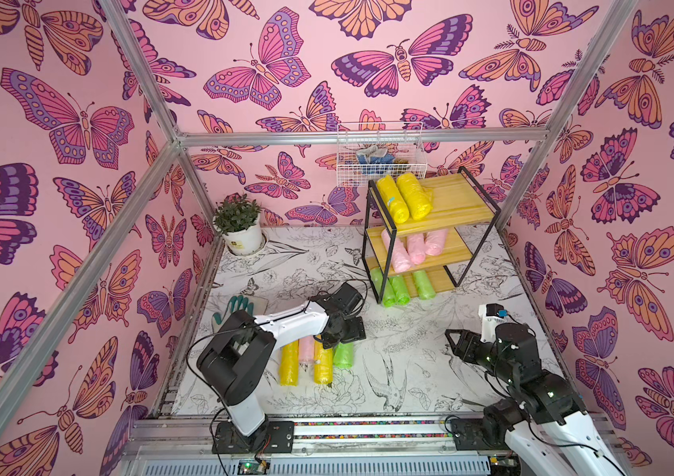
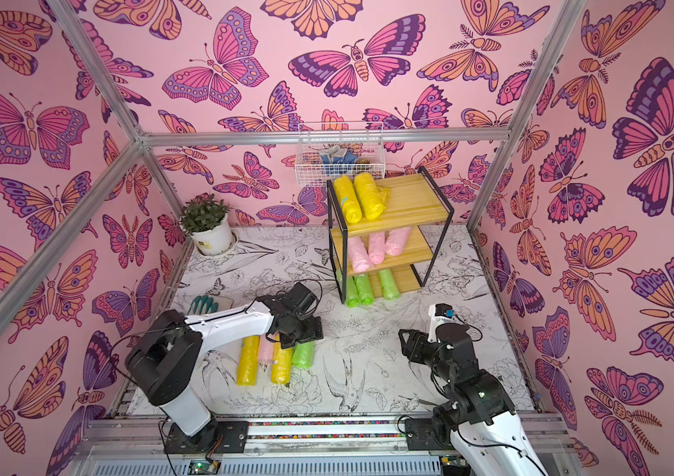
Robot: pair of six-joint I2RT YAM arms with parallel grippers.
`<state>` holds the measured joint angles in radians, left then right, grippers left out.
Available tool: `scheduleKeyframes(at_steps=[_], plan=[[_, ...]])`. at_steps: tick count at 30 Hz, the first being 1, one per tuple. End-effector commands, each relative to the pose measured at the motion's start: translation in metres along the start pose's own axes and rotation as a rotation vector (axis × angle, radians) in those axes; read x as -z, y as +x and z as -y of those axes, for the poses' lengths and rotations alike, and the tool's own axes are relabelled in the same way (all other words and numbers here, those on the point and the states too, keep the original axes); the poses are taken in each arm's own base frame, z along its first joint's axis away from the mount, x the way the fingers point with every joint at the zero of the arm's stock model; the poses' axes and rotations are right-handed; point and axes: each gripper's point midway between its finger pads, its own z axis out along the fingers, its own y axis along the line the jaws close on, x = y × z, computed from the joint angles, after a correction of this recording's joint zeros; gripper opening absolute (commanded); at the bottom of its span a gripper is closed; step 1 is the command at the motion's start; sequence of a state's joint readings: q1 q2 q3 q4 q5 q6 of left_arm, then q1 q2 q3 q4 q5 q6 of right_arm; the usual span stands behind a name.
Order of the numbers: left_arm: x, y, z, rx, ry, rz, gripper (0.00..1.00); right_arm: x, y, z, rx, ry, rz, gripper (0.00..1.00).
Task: Sort the rolls of trash bags by color and place them on the shelf
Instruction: Pick up the roll of trash bags from the center of the board.
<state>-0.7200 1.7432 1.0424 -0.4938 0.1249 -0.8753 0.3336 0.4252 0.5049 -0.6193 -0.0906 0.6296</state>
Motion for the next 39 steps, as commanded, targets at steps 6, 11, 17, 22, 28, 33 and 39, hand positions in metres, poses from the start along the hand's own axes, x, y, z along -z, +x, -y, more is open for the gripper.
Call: scheduleKeyframes(at_steps=[6, 11, 17, 22, 28, 33, 39], plan=[[-0.015, 0.006, -0.004, 0.006, -0.023, -0.06, 0.62, -0.002, 0.018, 0.007, -0.061, 0.002, -0.055, 0.56], [-0.007, 0.008, 0.0, 0.023, 0.004, -0.05, 0.36, -0.001, 0.028, 0.011, -0.092, 0.01, -0.084, 0.53], [0.01, 0.005, 0.034, 0.072, 0.179, -0.042, 0.0, -0.002, 0.03, 0.011, -0.109, 0.042, -0.137, 0.59], [0.048, -0.003, 0.081, 0.111, 0.451, 0.019, 0.0, -0.003, 0.038, -0.028, -0.125, -0.076, -0.335, 0.75], [0.096, -0.009, 0.111, 0.143, 0.69, 0.084, 0.0, 0.009, 0.021, -0.096, -0.251, -0.377, -0.395, 0.78], [0.124, -0.01, 0.128, 0.179, 0.843, 0.106, 0.0, 0.016, 0.009, -0.121, -0.347, -0.461, -0.373, 0.78], [0.148, -0.009, 0.134, 0.205, 0.91, 0.144, 0.0, 0.017, 0.011, -0.142, -0.372, -0.479, -0.355, 0.77]])
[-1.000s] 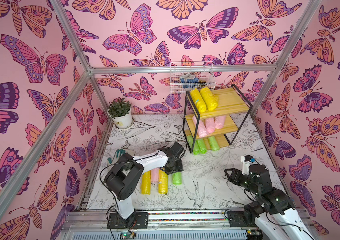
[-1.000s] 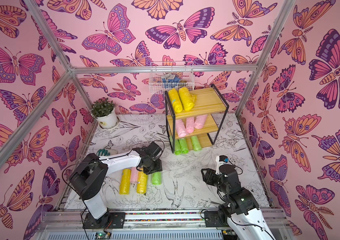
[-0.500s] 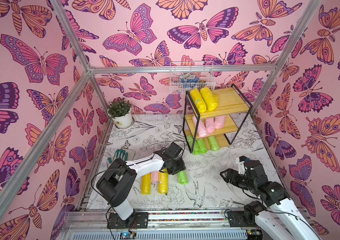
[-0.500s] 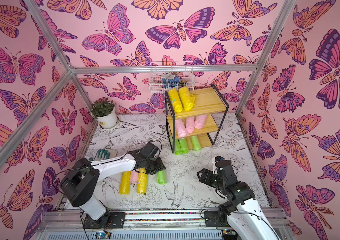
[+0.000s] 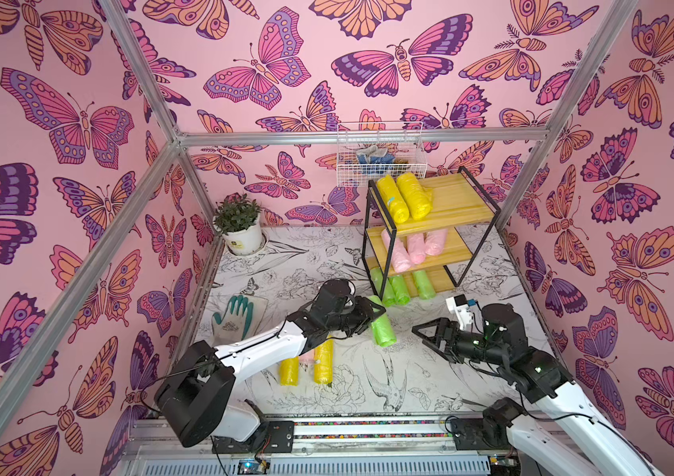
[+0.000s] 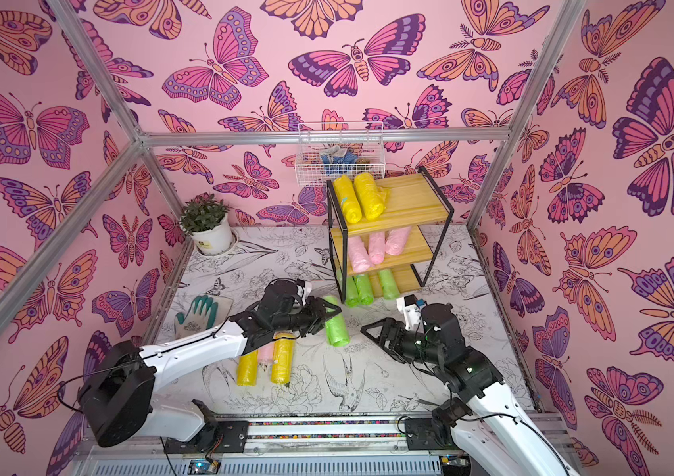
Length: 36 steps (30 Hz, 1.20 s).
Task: Sort the rolls of trash bags by color and place them on the shelf
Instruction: Pick up the roll of trash bags from the center of the board.
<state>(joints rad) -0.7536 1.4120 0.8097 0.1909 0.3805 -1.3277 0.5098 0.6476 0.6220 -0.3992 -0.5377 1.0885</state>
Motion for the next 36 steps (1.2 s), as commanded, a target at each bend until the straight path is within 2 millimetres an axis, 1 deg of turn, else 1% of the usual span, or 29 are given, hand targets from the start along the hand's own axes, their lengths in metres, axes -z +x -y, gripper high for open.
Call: scheduleKeyframes(at_steps=[1, 4, 8, 12, 15, 17, 21, 25, 32, 34, 36], plan=[[0.013, 0.0, 0.036, -0.006, 0.131, 0.032, 0.0, -0.005, -0.005, -0.018, -0.038, -0.032, 0.05, 0.77], [0.018, 0.0, 0.043, 0.001, 0.157, 0.047, 0.0, -0.015, 0.001, -0.016, -0.044, -0.007, 0.052, 0.75], [0.019, 0.001, 0.048, 0.02, 0.182, 0.048, 0.0, -0.028, 0.006, -0.013, -0.048, 0.014, 0.042, 0.74], [0.017, 0.005, 0.049, 0.032, 0.189, 0.032, 0.0, -0.039, 0.008, -0.021, -0.039, -0.003, 0.039, 0.73], [0.016, 0.008, 0.047, 0.036, 0.188, 0.027, 0.0, -0.043, 0.008, -0.024, -0.031, 0.004, 0.041, 0.72], [0.017, 0.008, 0.046, 0.043, 0.19, 0.029, 0.0, -0.045, 0.008, -0.023, -0.032, 0.014, 0.042, 0.71], [0.019, 0.008, 0.049, 0.044, 0.205, 0.032, 0.0, -0.047, 0.006, -0.018, -0.039, 0.024, 0.059, 0.68], [0.021, 0.01, 0.052, 0.044, 0.216, 0.029, 0.0, -0.051, 0.003, -0.013, -0.047, 0.03, 0.076, 0.63], [0.021, 0.015, 0.057, 0.051, 0.236, 0.016, 0.0, -0.059, 0.001, -0.012, -0.06, 0.022, 0.082, 0.58], [0.02, 0.017, 0.058, 0.052, 0.238, 0.014, 0.0, -0.06, 0.0, -0.012, -0.06, 0.022, 0.083, 0.55], [0.021, 0.018, 0.059, 0.051, 0.241, 0.013, 0.0, -0.061, -0.001, -0.012, -0.064, 0.022, 0.085, 0.48]])
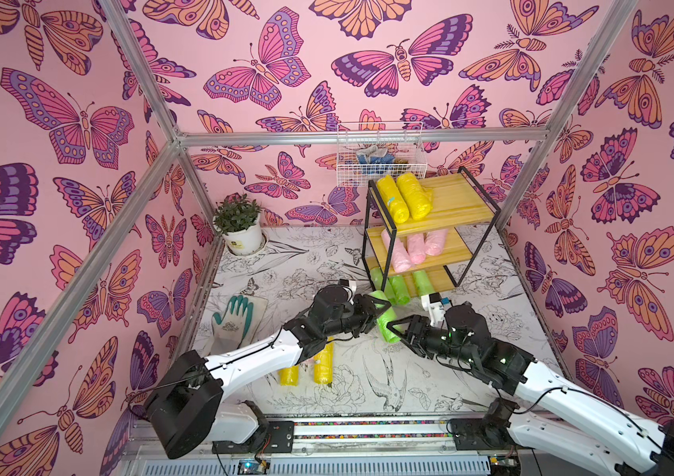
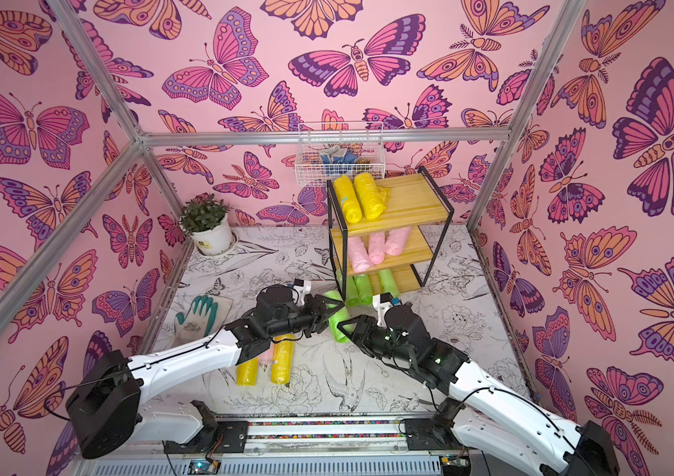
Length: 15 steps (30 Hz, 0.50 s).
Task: Sort the rolls of trash bags by color and place them on the shelf
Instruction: Pick up the roll of trash bags from the center of the board.
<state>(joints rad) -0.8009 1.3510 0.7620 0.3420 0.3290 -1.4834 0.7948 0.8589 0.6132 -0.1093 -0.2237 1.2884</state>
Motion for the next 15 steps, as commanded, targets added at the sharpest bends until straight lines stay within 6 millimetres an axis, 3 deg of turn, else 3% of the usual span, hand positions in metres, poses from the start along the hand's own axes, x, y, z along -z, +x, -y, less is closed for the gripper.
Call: scheduleKeyframes(at_steps=[1, 7, 8, 10, 11, 13, 15], plan=[[0.007, 0.011, 0.025, -0.026, 0.094, -0.026, 0.0, -0.004, -0.003, 0.004, -0.011, 0.011, 0.024, 0.44], [0.005, 0.011, 0.015, -0.012, 0.073, -0.02, 0.0, -0.001, -0.003, 0.006, -0.011, 0.017, 0.03, 0.1], [0.004, 0.011, 0.013, -0.009, 0.067, -0.019, 0.1, 0.001, -0.003, 0.007, -0.01, 0.019, 0.034, 0.03], [0.003, 0.011, 0.006, -0.003, 0.052, -0.021, 0.56, 0.005, -0.003, 0.013, 0.006, 0.044, 0.042, 0.0], [0.002, 0.01, 0.003, 0.003, 0.044, -0.021, 0.71, 0.008, -0.005, 0.016, 0.021, 0.062, 0.055, 0.0], [0.002, 0.01, -0.004, 0.012, 0.023, -0.025, 0.86, 0.02, -0.011, 0.03, 0.062, 0.125, 0.101, 0.0], [0.004, 0.011, -0.013, 0.006, -0.017, -0.03, 0.92, 0.035, -0.02, 0.043, 0.118, 0.181, 0.148, 0.0]])
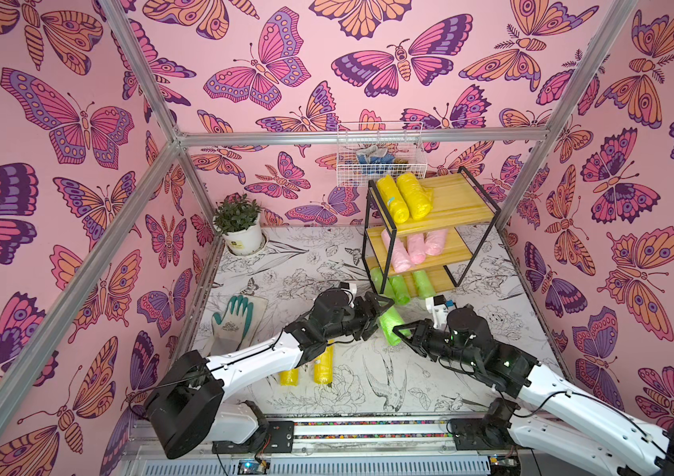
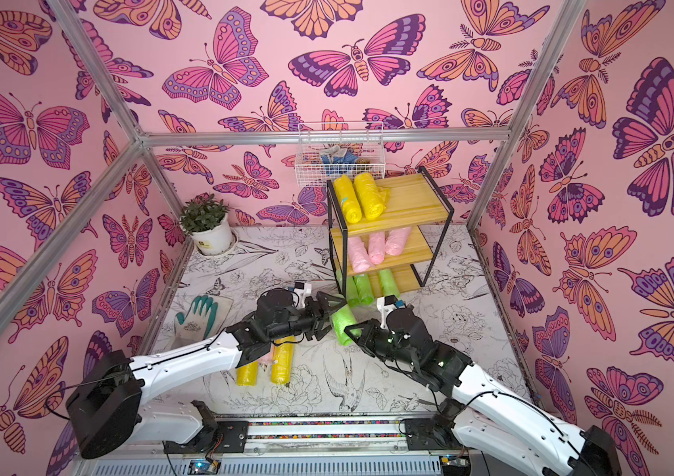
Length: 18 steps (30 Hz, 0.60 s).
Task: Sort the rolls of trash bags by color and place them on the shelf
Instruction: Pick up the roll of trash bags from the center of the board, then place the roll of trash bags on the shelf.
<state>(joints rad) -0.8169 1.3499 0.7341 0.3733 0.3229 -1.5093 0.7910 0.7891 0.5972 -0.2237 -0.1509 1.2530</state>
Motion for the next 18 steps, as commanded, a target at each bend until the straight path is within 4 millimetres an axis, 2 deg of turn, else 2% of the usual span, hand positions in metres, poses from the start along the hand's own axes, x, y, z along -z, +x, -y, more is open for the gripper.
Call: scheduleKeyframes(at_steps=[1, 5, 8, 14, 18], plan=[[0.006, 0.005, -0.011, -0.022, -0.04, -0.019, 0.94, 0.025, -0.022, 0.031, 0.116, 0.133, 0.121, 0.0], [0.021, 0.003, -0.02, -0.093, -0.129, 0.006, 0.96, 0.05, -0.047, 0.061, 0.183, 0.24, 0.226, 0.0], [0.038, 0.0, -0.018, -0.183, -0.201, 0.037, 0.95, 0.057, -0.068, 0.077, 0.191, 0.272, 0.284, 0.0], [0.076, -0.007, -0.028, -0.338, -0.372, 0.091, 0.92, 0.048, -0.12, 0.116, 0.199, 0.389, 0.333, 0.0], [0.098, -0.007, -0.038, -0.376, -0.434, 0.117, 0.93, 0.039, -0.153, 0.128, 0.257, 0.448, 0.373, 0.0]])
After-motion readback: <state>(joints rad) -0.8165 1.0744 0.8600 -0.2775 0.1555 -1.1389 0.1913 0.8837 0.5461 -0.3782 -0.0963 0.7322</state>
